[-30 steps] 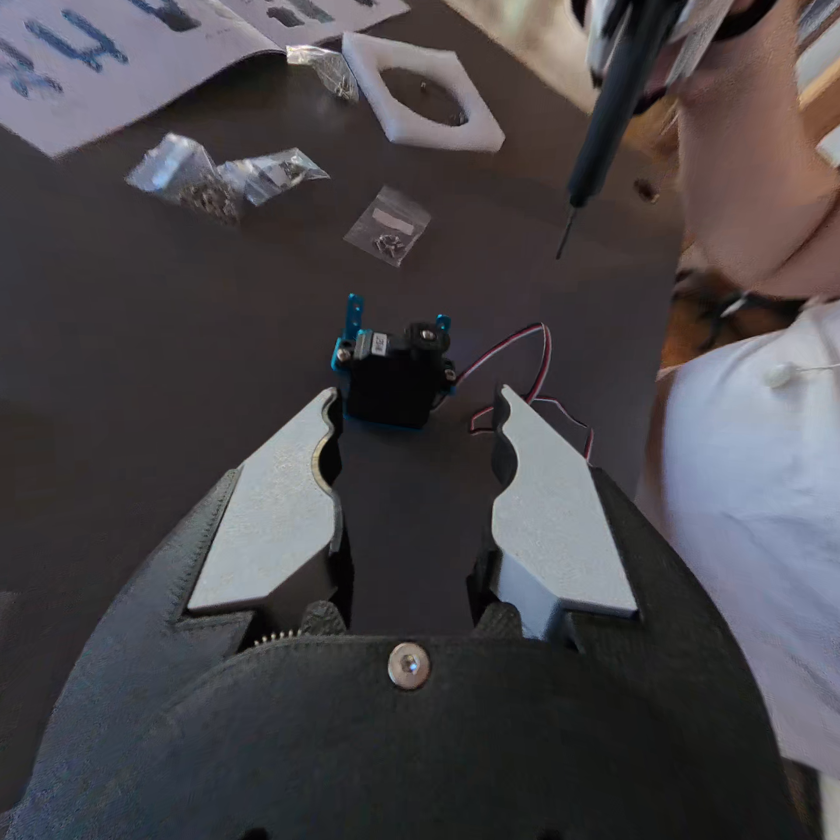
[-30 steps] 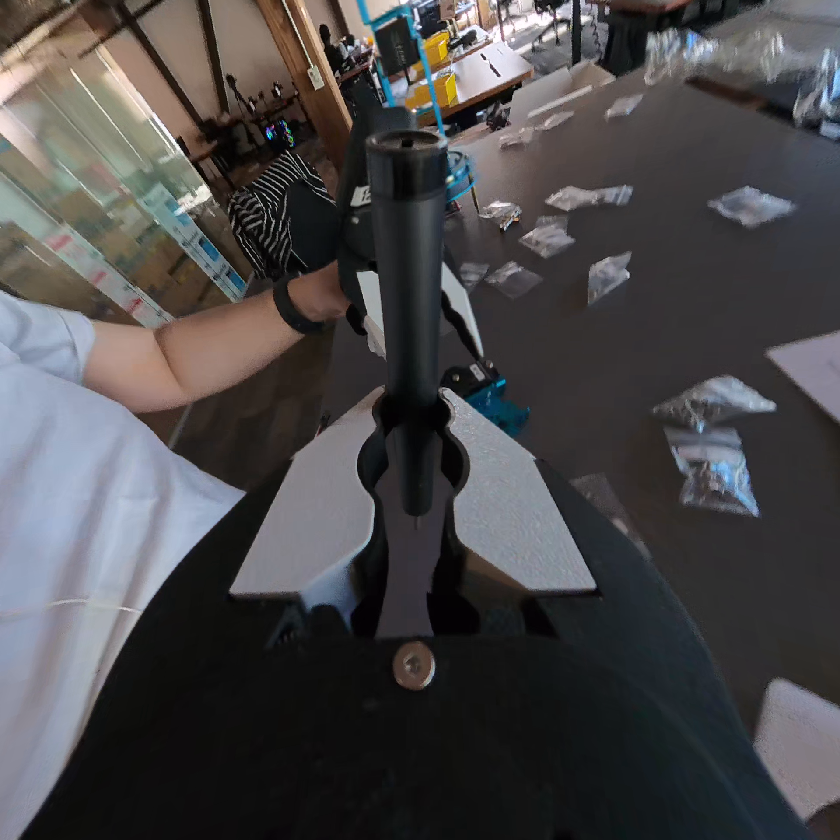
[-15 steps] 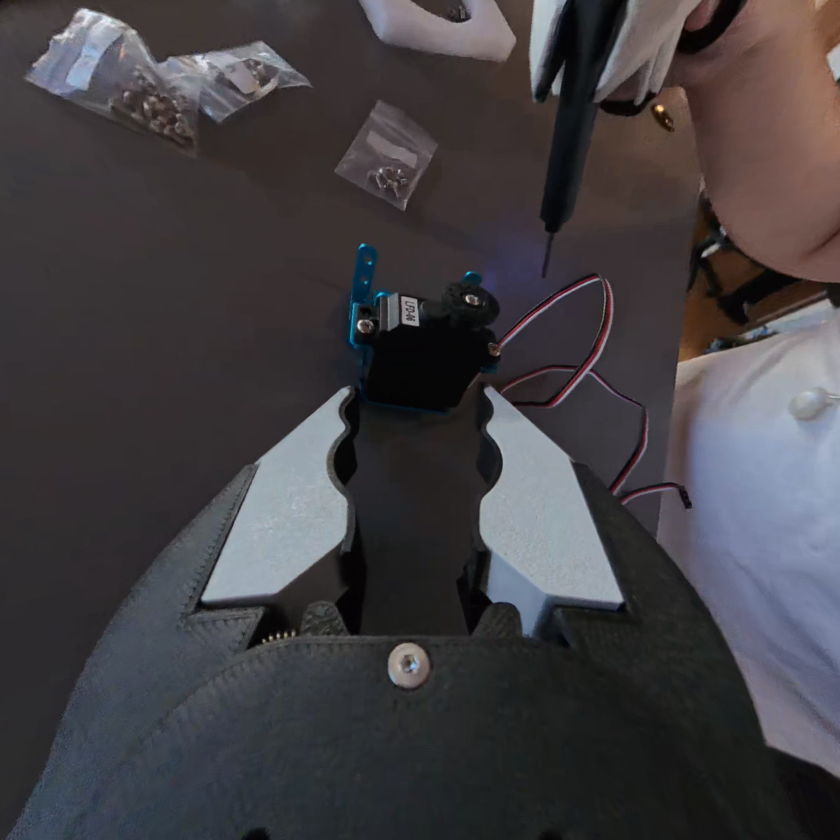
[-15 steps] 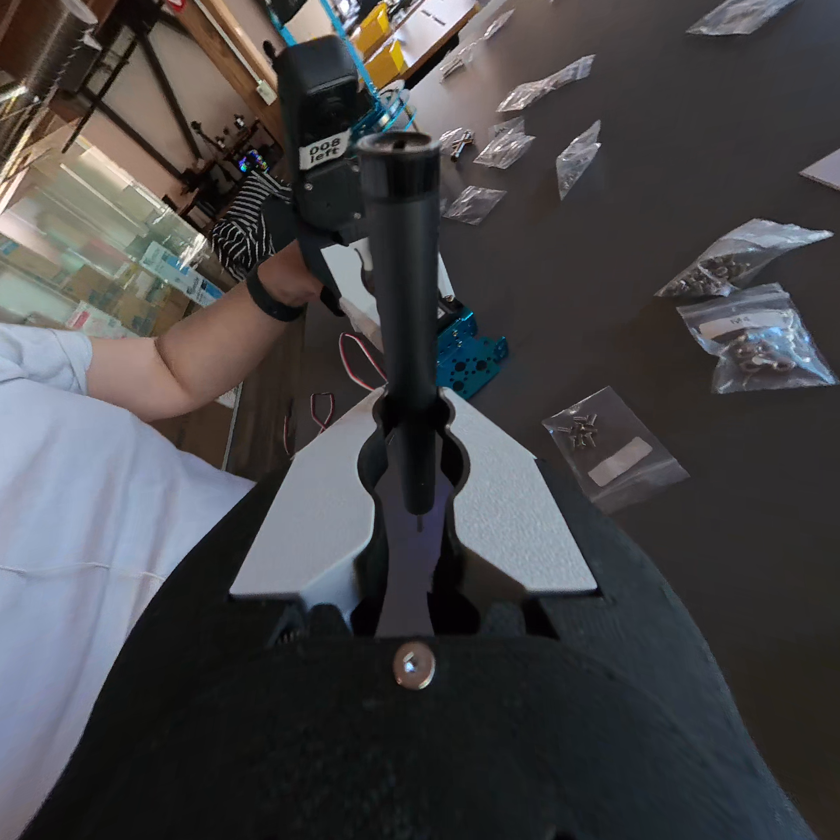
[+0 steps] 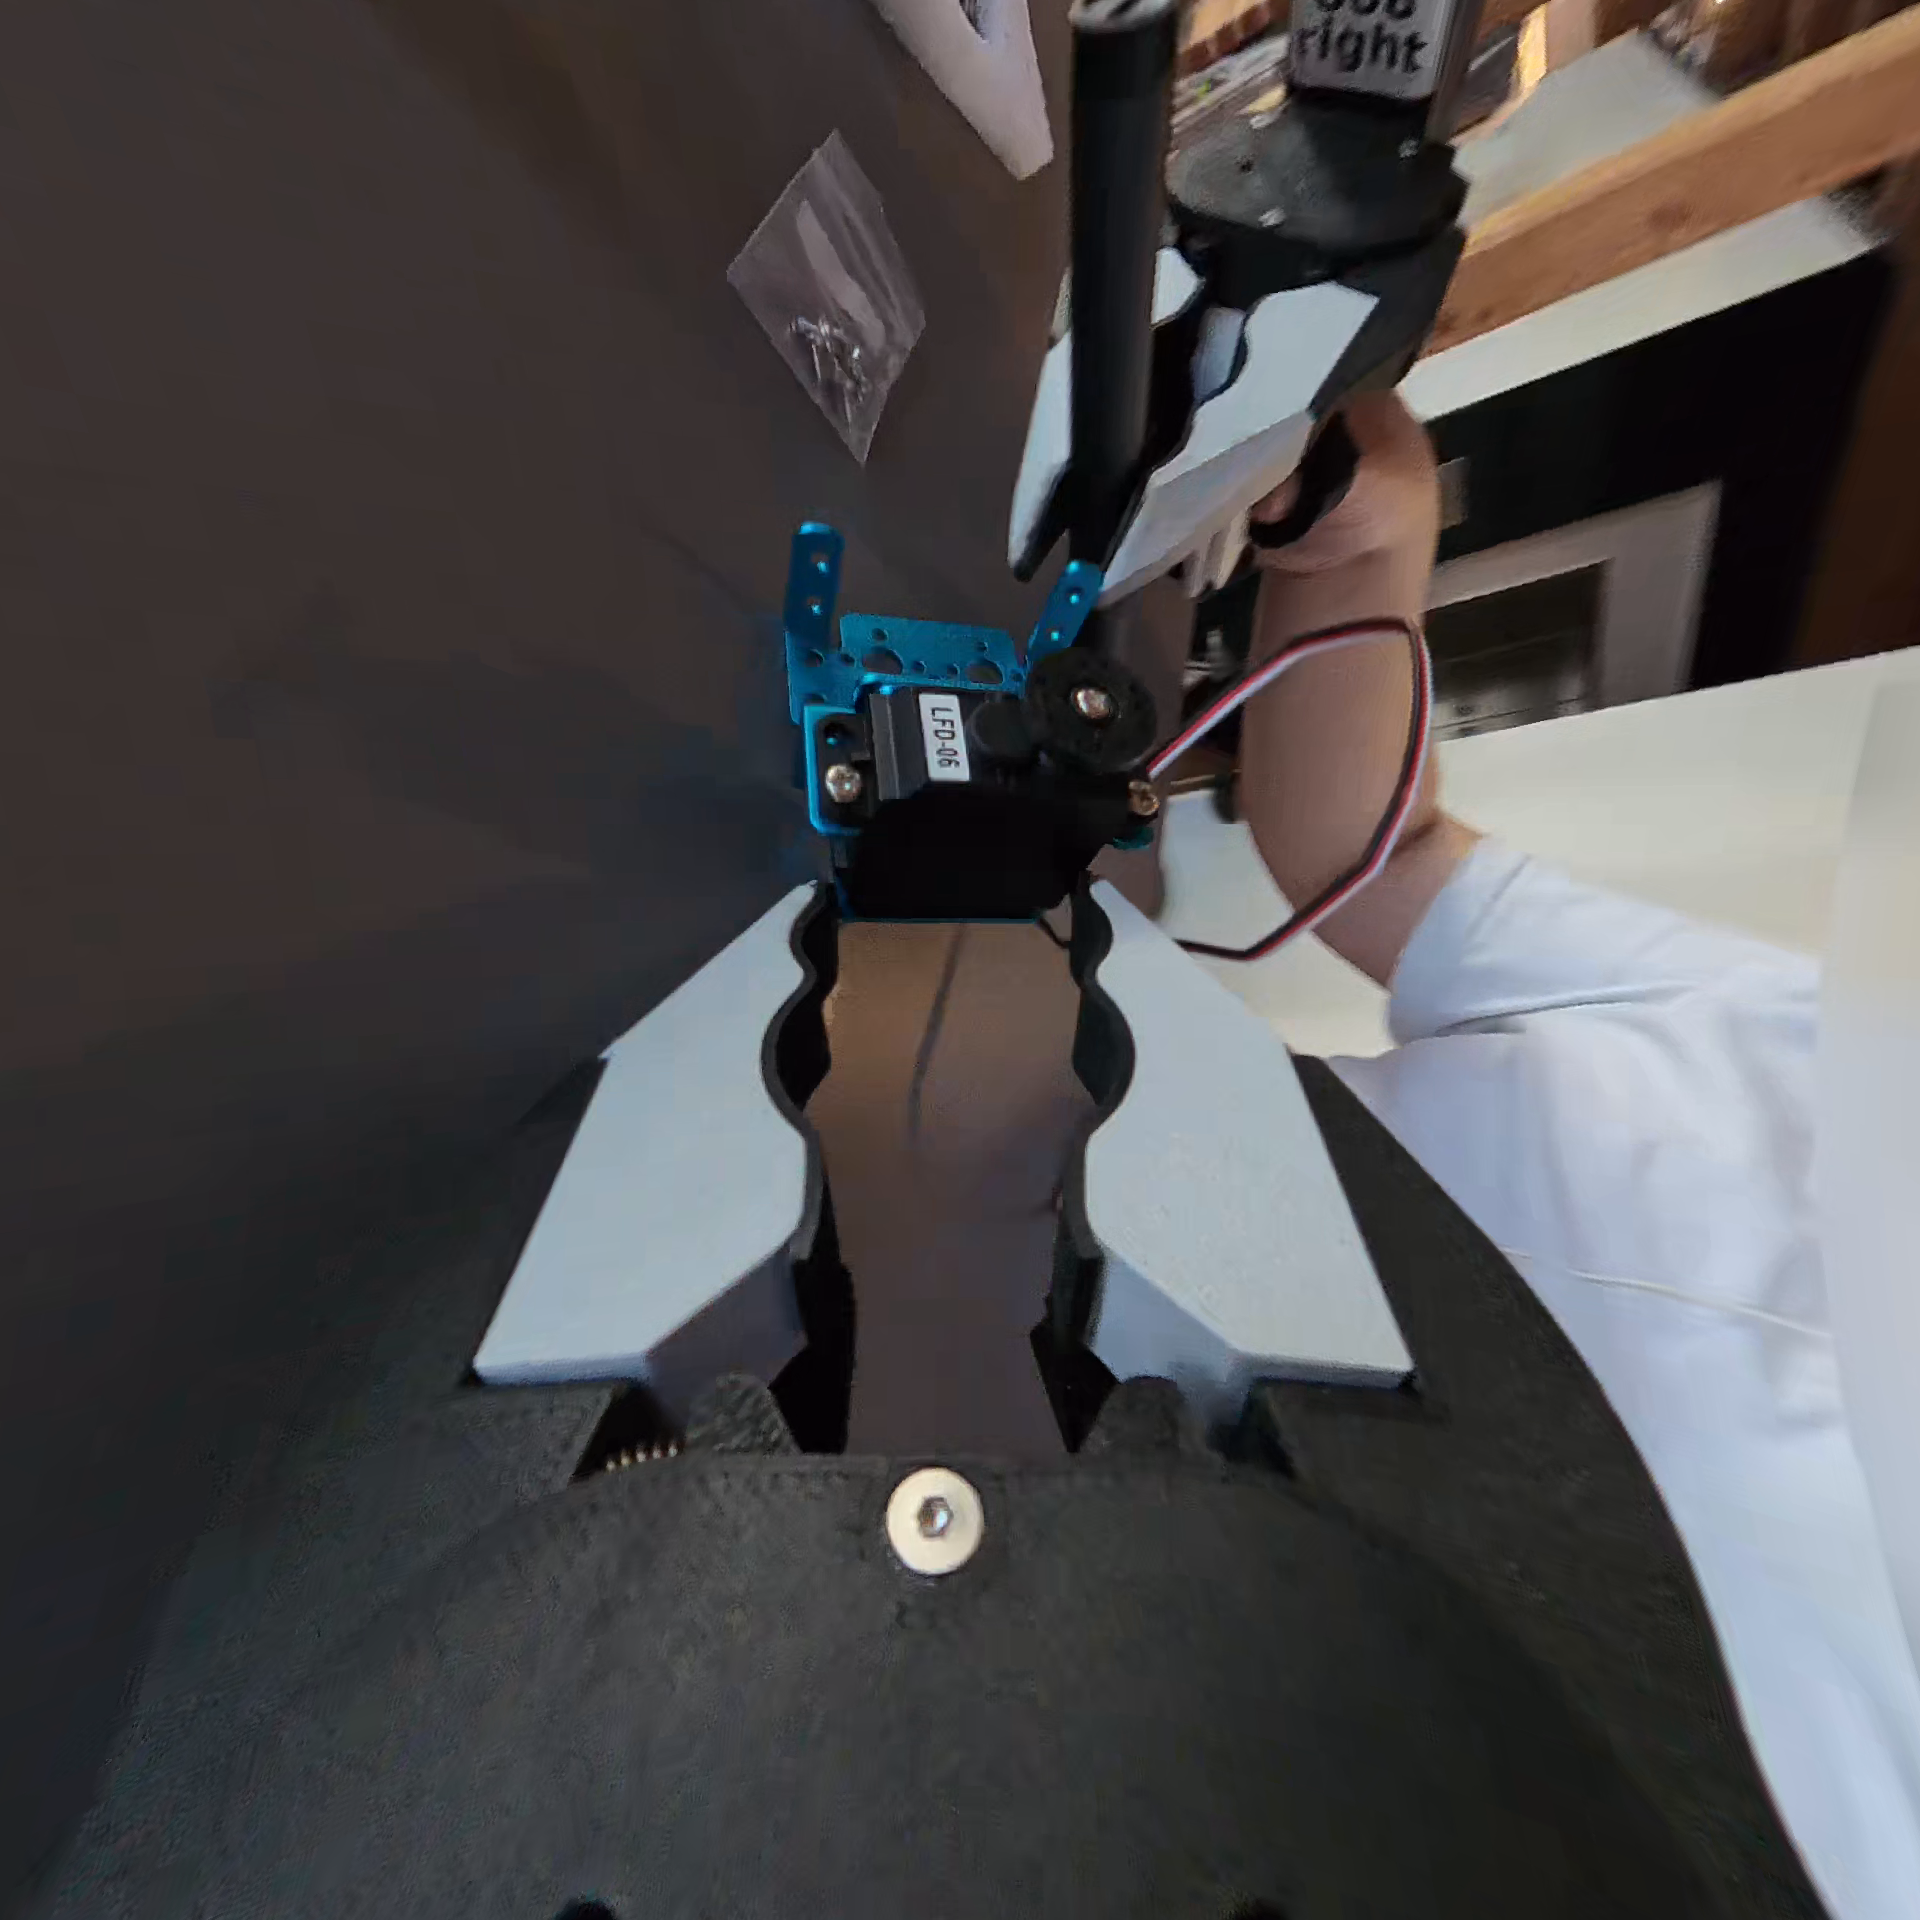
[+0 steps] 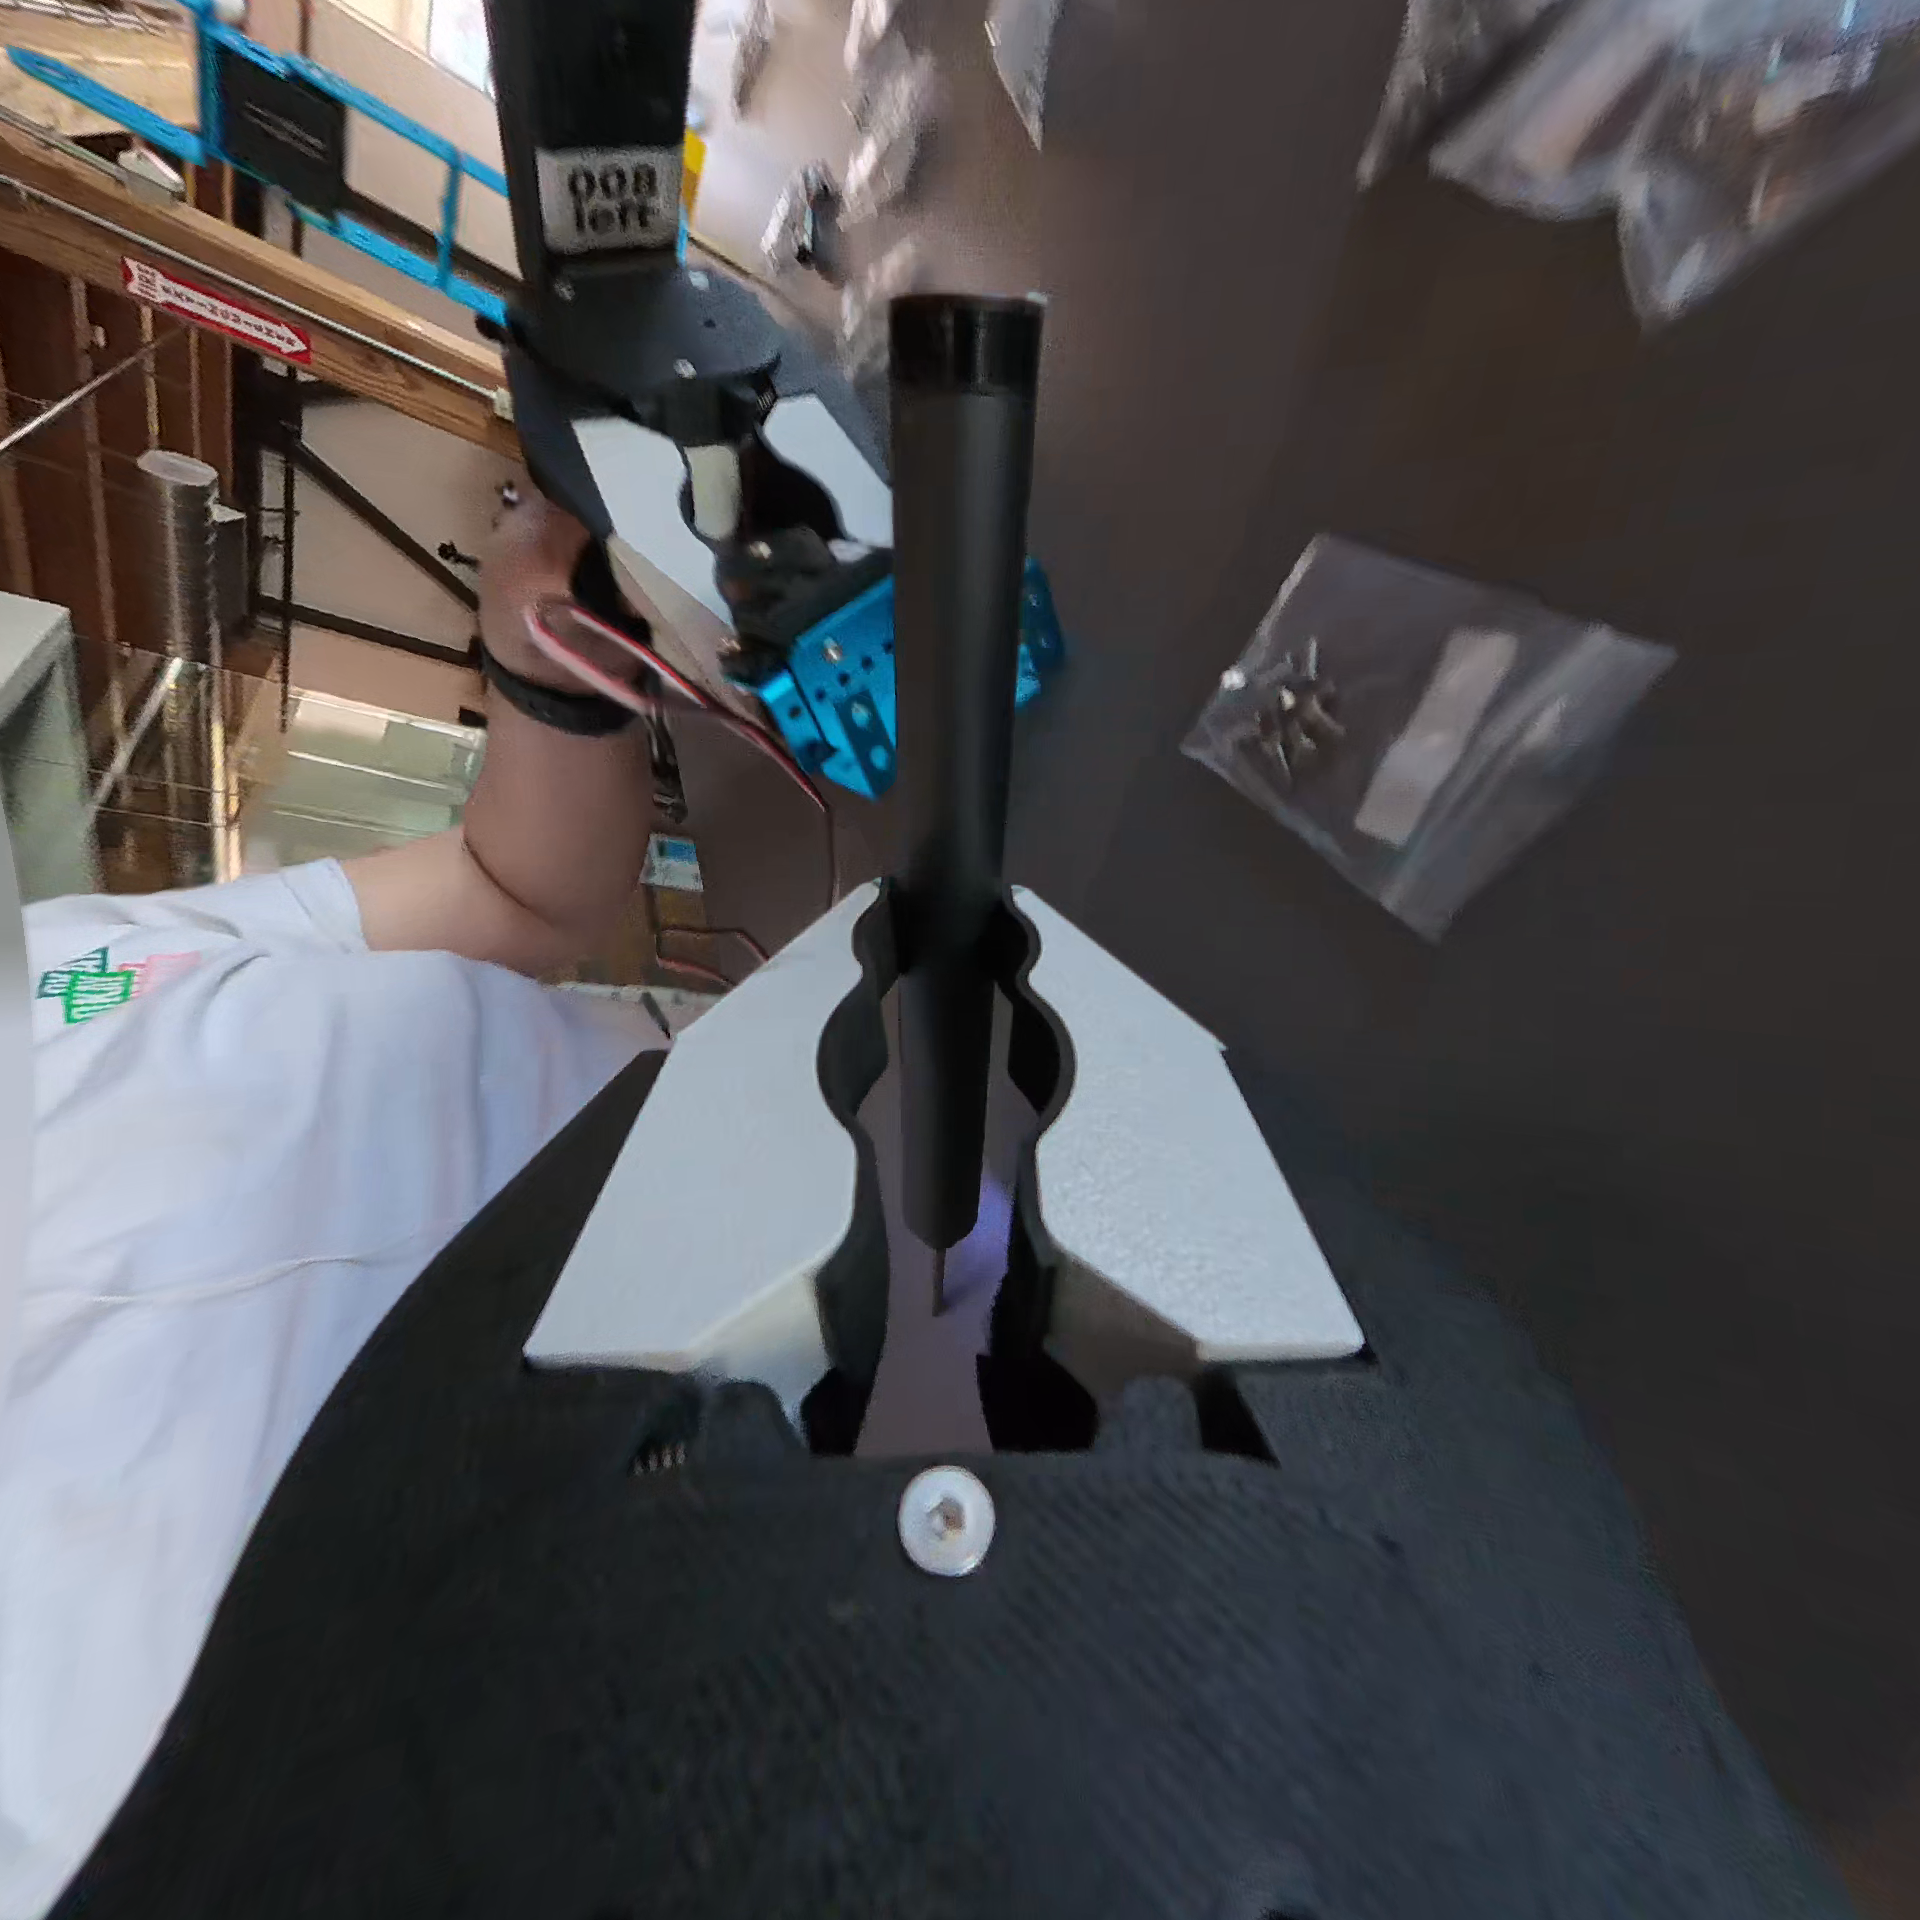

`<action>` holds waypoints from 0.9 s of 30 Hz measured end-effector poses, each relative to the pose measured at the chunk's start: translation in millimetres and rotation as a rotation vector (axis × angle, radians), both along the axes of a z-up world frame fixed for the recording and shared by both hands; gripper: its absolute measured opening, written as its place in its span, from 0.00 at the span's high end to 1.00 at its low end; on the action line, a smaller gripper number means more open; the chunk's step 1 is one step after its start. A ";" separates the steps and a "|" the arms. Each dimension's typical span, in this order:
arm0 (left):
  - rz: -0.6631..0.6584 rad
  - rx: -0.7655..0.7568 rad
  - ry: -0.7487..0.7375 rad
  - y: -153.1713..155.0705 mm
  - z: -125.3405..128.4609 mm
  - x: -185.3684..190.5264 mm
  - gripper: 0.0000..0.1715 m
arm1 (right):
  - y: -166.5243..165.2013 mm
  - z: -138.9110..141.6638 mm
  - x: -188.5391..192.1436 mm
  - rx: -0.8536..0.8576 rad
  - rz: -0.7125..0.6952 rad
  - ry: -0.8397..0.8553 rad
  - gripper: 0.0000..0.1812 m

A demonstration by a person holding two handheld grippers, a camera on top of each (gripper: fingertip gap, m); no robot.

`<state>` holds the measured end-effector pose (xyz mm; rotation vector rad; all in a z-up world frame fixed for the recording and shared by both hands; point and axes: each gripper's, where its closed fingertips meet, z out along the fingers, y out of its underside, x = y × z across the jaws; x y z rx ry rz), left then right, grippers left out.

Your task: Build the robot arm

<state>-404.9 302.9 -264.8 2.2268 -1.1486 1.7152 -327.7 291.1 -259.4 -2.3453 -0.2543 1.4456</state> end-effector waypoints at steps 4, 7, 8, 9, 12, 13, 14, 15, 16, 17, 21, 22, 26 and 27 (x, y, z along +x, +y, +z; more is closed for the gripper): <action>0.015 -0.188 -0.027 -2.4 3.7 4.9 0.74 | -6.9 -14.8 2.7 -0.099 0.067 -0.054 0.91; 0.059 -0.246 -0.042 1.8 5.8 8.7 0.74 | -7.2 -22.3 6.4 -0.105 0.125 -0.136 0.91; 0.074 -0.258 -0.042 2.6 6.3 9.3 0.74 | -7.3 -23.1 6.7 -0.105 0.147 -0.154 0.90; 0.085 -0.277 -0.040 2.4 7.0 9.7 0.74 | -7.0 -23.4 6.8 -0.099 0.169 -0.171 0.90; 0.112 -0.326 -0.042 -0.2 8.7 10.4 0.74 | -5.8 -24.2 6.7 -0.071 0.230 -0.237 0.90; 0.130 -0.333 -0.045 0.0 9.1 10.8 0.74 | -6.3 -24.4 6.5 -0.063 0.255 -0.257 0.90; 0.147 -0.336 -0.048 -0.1 9.3 10.9 0.74 | -7.0 -24.6 6.3 -0.055 0.282 -0.277 0.90; 0.163 -0.339 -0.052 -0.5 9.5 10.9 0.74 | -7.5 -24.9 6.2 -0.046 0.307 -0.296 0.90; 0.179 -0.342 -0.057 -1.2 9.9 10.8 0.74 | -8.0 -25.1 6.2 -0.035 0.330 -0.312 0.90; 0.195 -0.353 -0.067 -2.0 11.2 10.7 0.74 | -8.5 -25.3 6.1 -0.024 0.353 -0.324 0.90; 0.271 -0.373 -0.063 -4.5 11.1 6.7 0.75 | -5.3 -25.3 6.8 0.033 0.402 -0.360 0.90; 0.298 -0.368 -0.062 -4.2 11.6 5.6 0.75 | -2.8 -25.5 7.8 0.051 0.398 -0.371 0.90; 0.397 -0.293 -0.023 -3.8 12.2 0.8 0.75 | 0.1 -24.1 4.5 0.134 0.418 -0.357 0.90; 0.417 -0.264 -0.007 -4.1 12.2 -0.5 0.75 | 0.2 -24.2 3.7 0.152 0.423 -0.351 0.90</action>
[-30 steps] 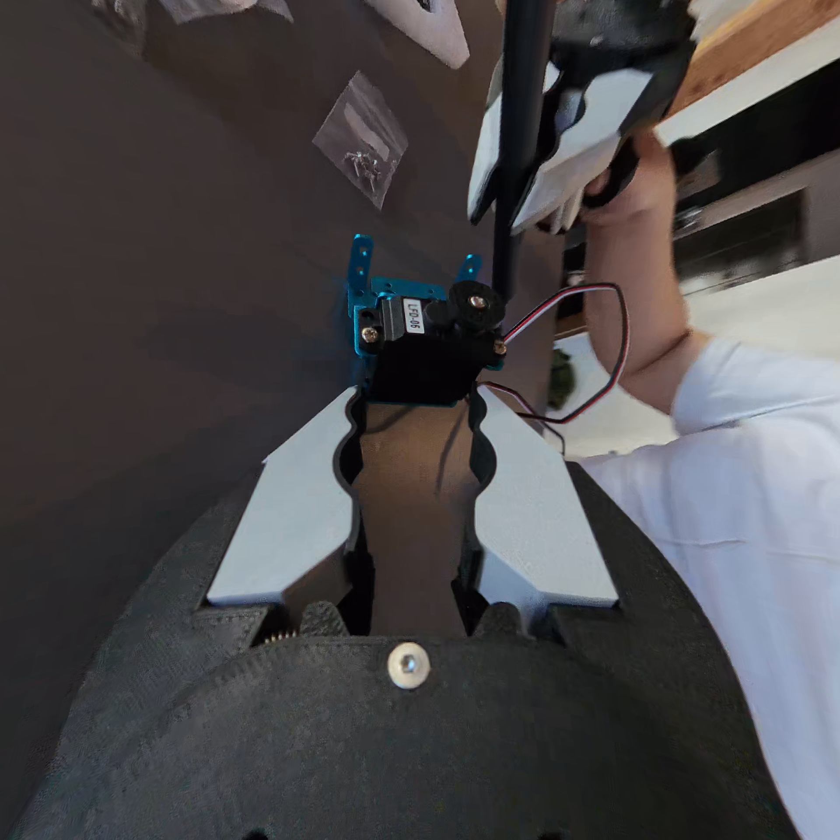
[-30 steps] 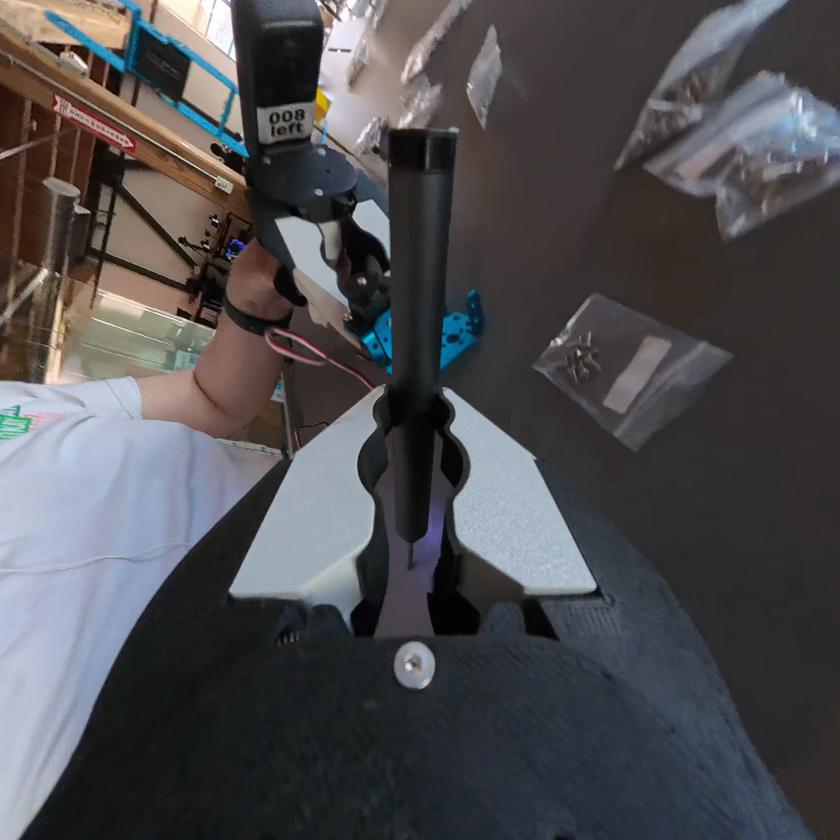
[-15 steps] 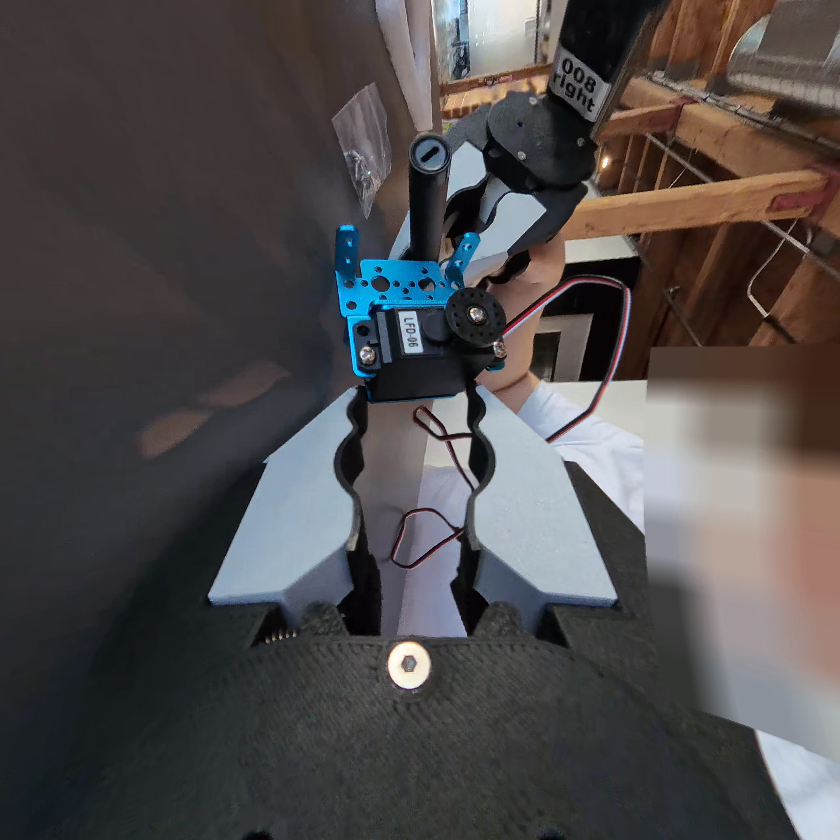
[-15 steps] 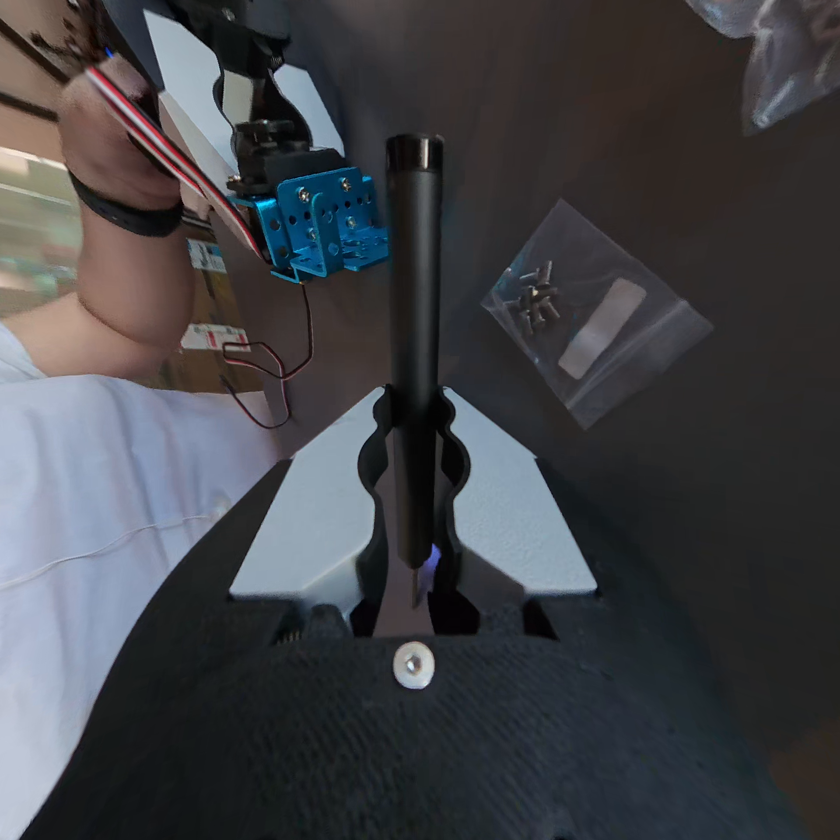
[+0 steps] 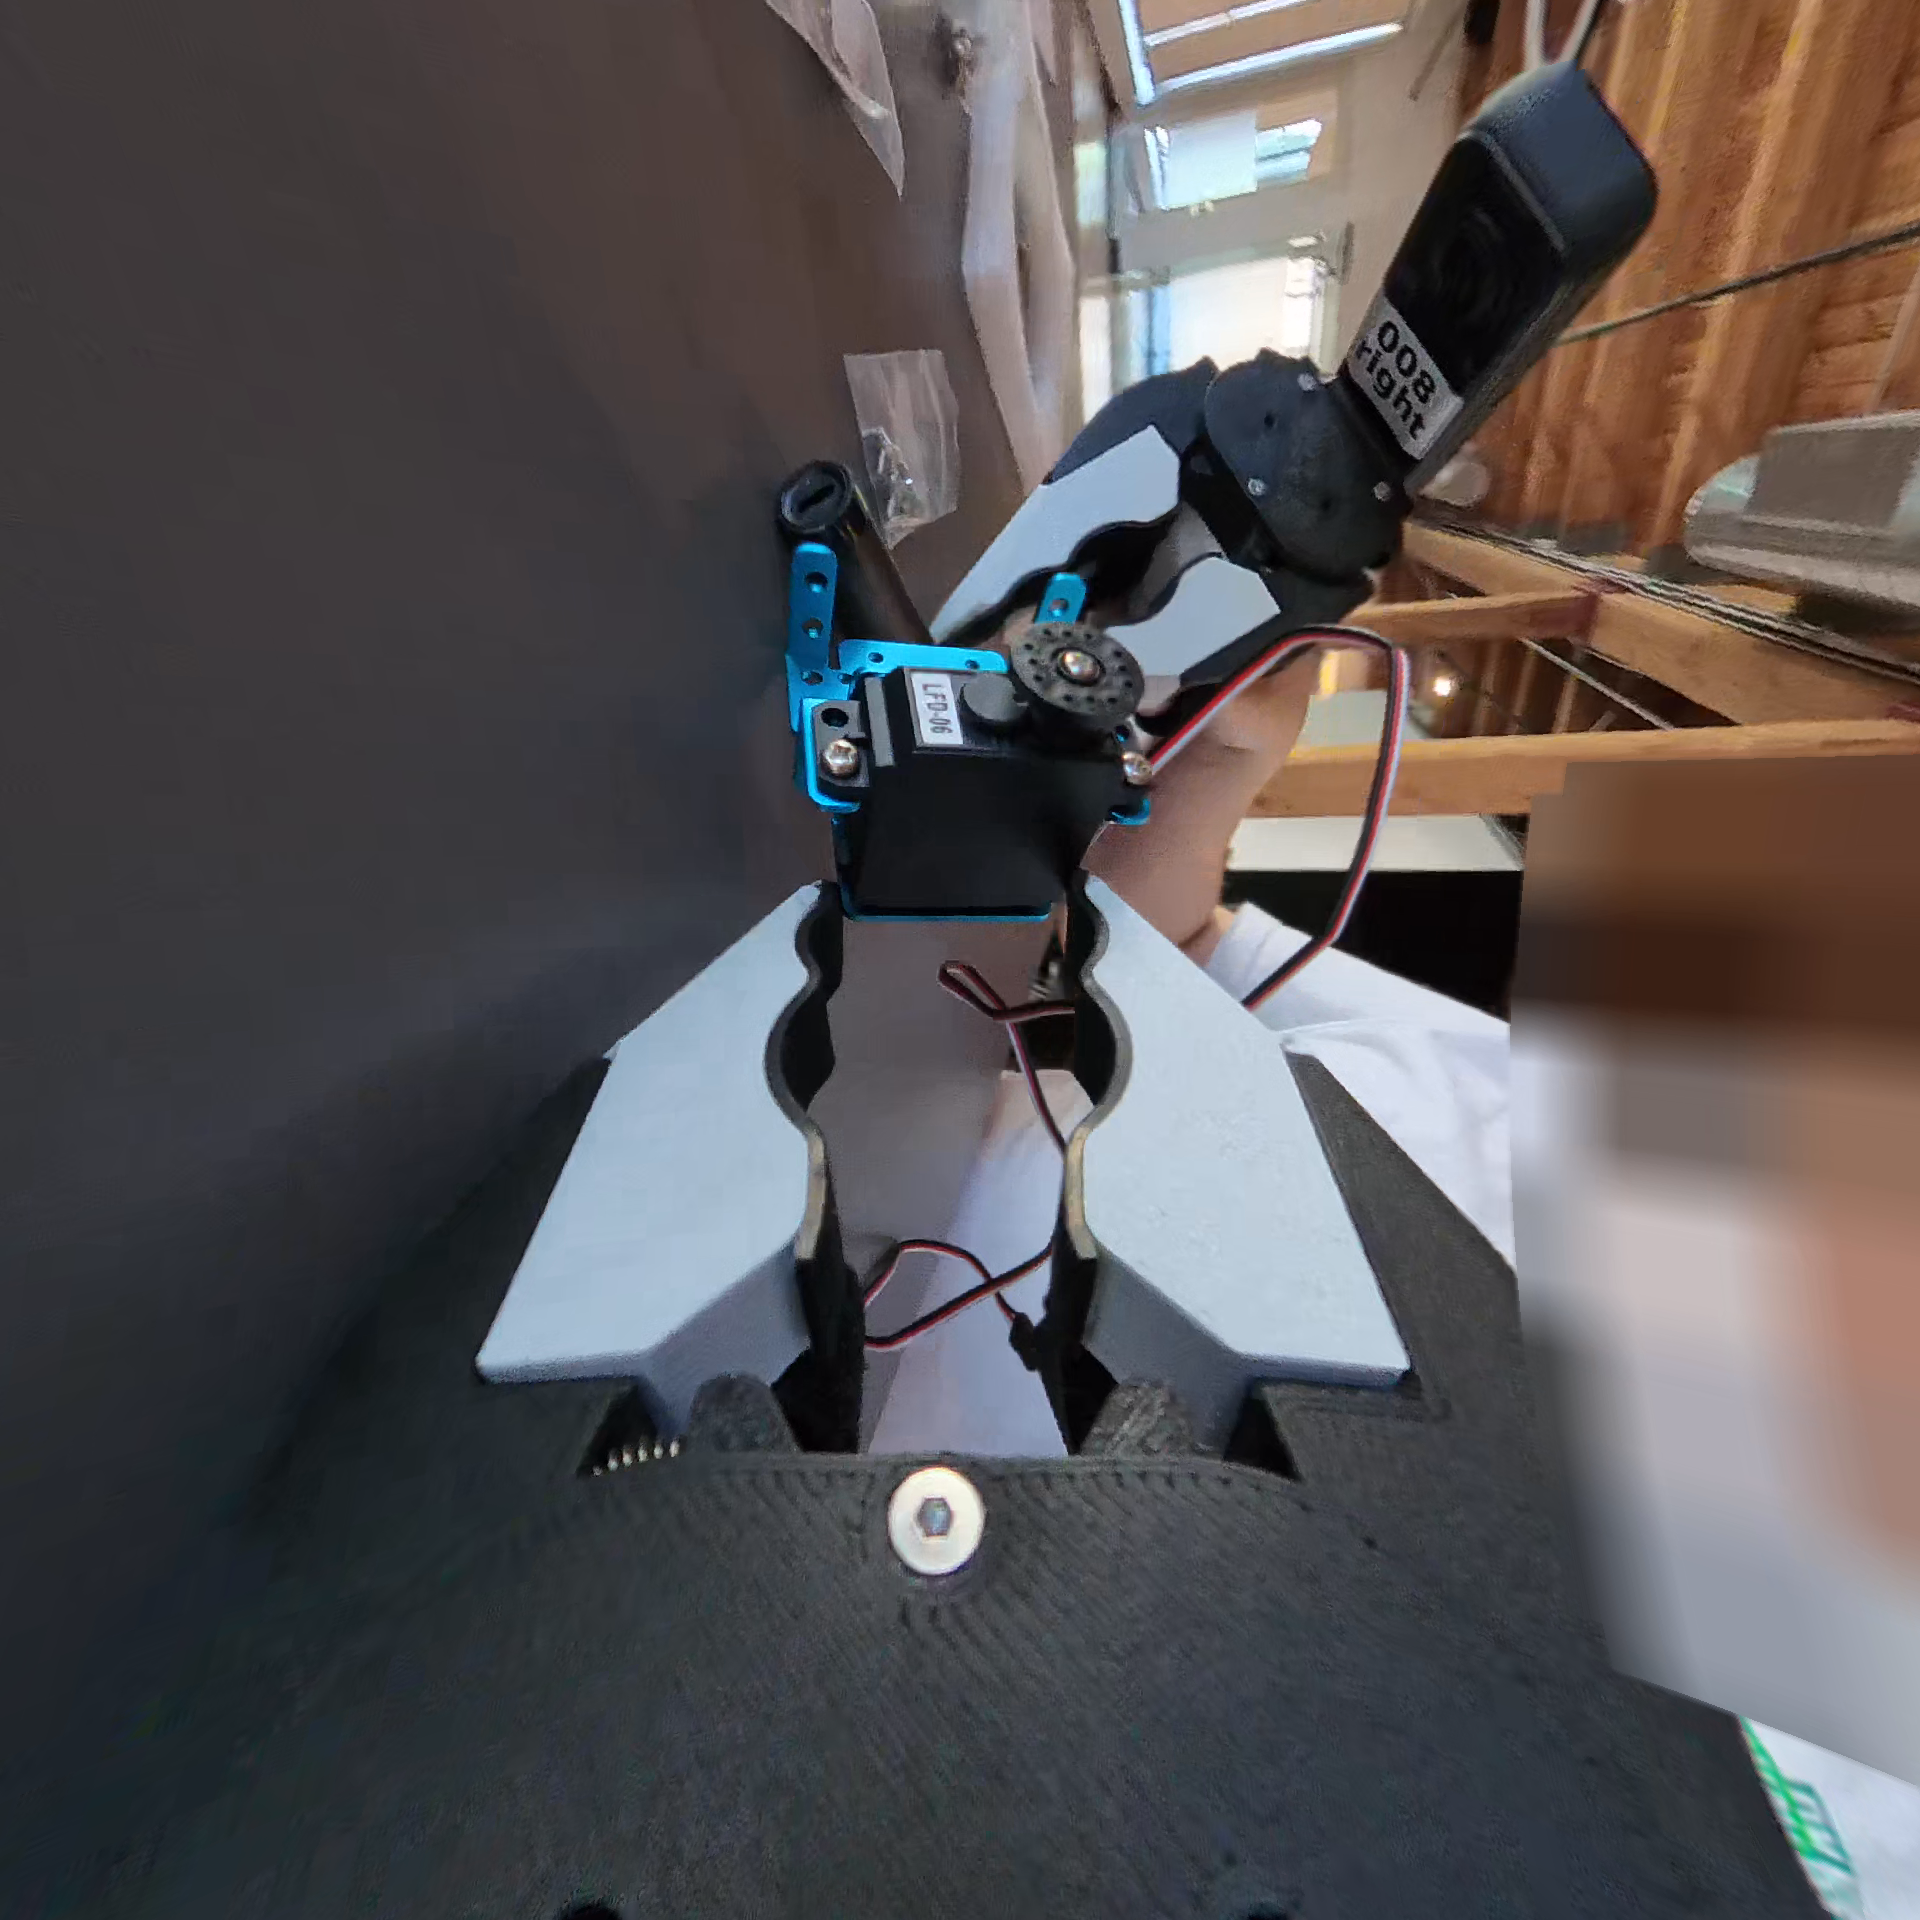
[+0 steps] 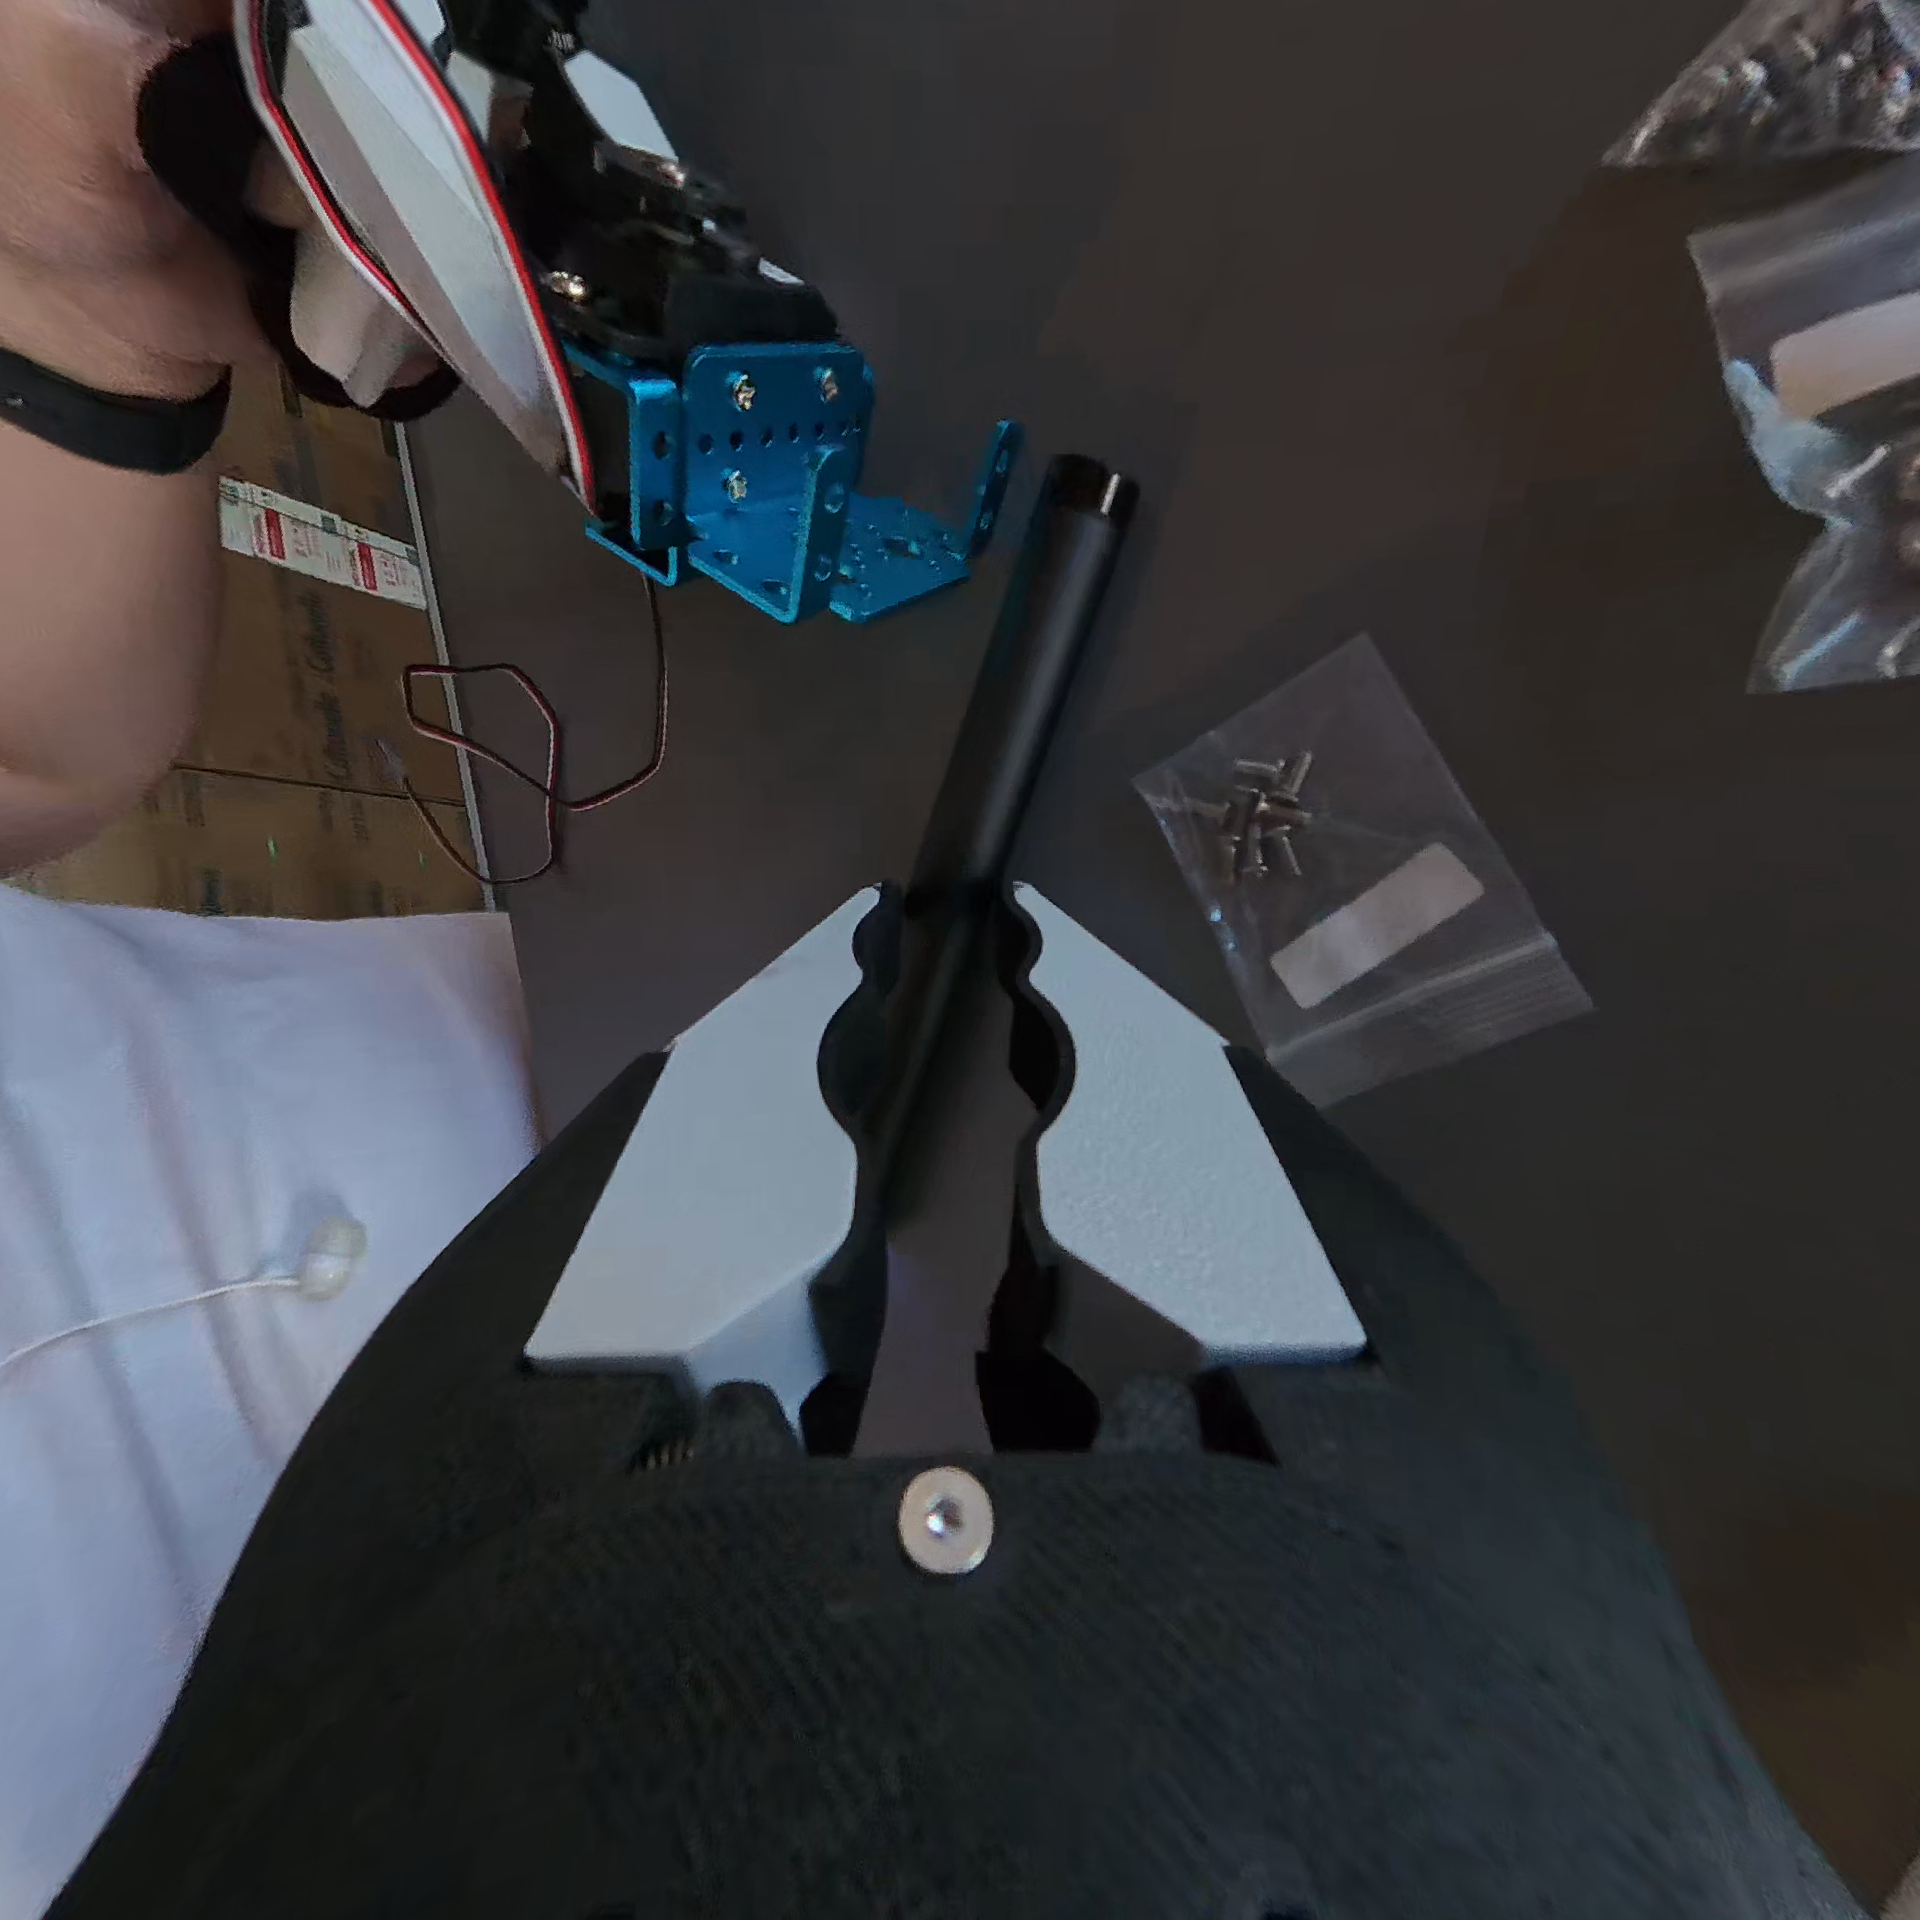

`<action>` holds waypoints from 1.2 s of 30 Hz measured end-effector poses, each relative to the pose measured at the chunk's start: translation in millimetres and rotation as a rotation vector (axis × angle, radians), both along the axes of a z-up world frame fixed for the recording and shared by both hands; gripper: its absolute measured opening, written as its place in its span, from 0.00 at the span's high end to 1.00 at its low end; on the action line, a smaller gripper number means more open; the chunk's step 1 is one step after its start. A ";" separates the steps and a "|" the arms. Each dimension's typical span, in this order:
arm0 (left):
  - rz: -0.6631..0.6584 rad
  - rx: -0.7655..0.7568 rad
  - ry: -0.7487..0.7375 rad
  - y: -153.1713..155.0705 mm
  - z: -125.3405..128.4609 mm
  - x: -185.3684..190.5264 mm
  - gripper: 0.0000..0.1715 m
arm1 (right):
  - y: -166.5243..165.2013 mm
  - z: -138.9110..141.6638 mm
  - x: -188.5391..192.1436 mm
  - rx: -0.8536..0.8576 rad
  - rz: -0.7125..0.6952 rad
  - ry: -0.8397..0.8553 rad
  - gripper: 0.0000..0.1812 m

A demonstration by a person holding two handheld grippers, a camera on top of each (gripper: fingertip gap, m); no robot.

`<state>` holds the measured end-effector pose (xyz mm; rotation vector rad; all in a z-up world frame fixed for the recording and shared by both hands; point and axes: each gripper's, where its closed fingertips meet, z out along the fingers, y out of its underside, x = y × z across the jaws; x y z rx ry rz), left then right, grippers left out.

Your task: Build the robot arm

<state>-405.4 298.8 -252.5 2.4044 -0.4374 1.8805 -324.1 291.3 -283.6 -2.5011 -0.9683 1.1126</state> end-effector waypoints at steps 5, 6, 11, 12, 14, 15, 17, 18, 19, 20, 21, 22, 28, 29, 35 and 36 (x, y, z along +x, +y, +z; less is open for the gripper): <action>0.060 0.053 0.090 -3.2 1.2 -4.5 0.75 | 12.1 10.0 -0.2 0.187 0.028 0.063 0.87; 0.070 0.040 0.089 -3.5 1.7 -4.5 0.75 | 16.5 18.8 -3.1 0.285 0.052 0.093 0.84; 0.069 -0.095 0.002 -11.3 5.8 -0.9 0.75 | 7.4 73.1 -41.7 0.789 0.248 0.302 0.80; 0.059 -0.120 -0.017 -14.2 6.7 0.3 0.75 | 6.3 76.8 -46.4 0.820 0.265 0.306 0.80; 0.047 -0.155 -0.042 -18.3 7.8 2.4 0.75 | -0.1 77.0 -53.0 0.796 0.328 0.315 0.80; 0.043 -0.163 -0.039 -19.6 6.4 2.9 0.75 | 1.3 76.1 -53.9 0.785 0.338 0.310 0.84; 0.037 -0.163 -0.039 -21.3 4.5 4.0 0.75 | 6.7 76.4 -54.9 0.774 0.337 0.325 0.87; 0.041 -0.167 -0.045 -21.3 4.3 4.4 0.75 | 7.6 75.1 -55.3 0.747 0.341 0.335 0.89; 0.051 -0.172 -0.053 -21.0 4.3 4.9 0.75 | 8.7 73.0 -55.8 0.716 0.342 0.339 0.90; 0.058 -0.176 -0.060 -21.4 4.2 5.3 0.75 | 9.0 70.8 -56.8 0.686 0.345 0.344 0.90; 0.058 -0.178 -0.066 -23.1 4.0 6.1 0.75 | 9.6 68.9 -58.1 0.664 0.343 0.346 0.90; 0.056 -0.178 -0.071 -25.3 4.0 7.0 0.75 | 10.9 65.8 -59.4 0.646 0.340 0.342 0.90; 0.048 -0.059 -0.036 -33.5 1.1 10.7 0.75 | -3.7 63.8 -66.9 0.592 0.419 0.382 0.98; 0.043 0.003 -0.014 -33.6 -0.5 10.7 0.75 | -4.2 63.0 -66.4 0.600 0.425 0.371 0.98; 0.036 0.270 0.057 -33.0 -8.2 1.9 0.75 | -16.4 57.3 -69.1 0.704 0.505 0.315 1.00; 0.038 0.306 0.084 -32.3 -10.4 -1.5 0.75 | -18.6 54.1 -70.0 0.699 0.521 0.305 1.00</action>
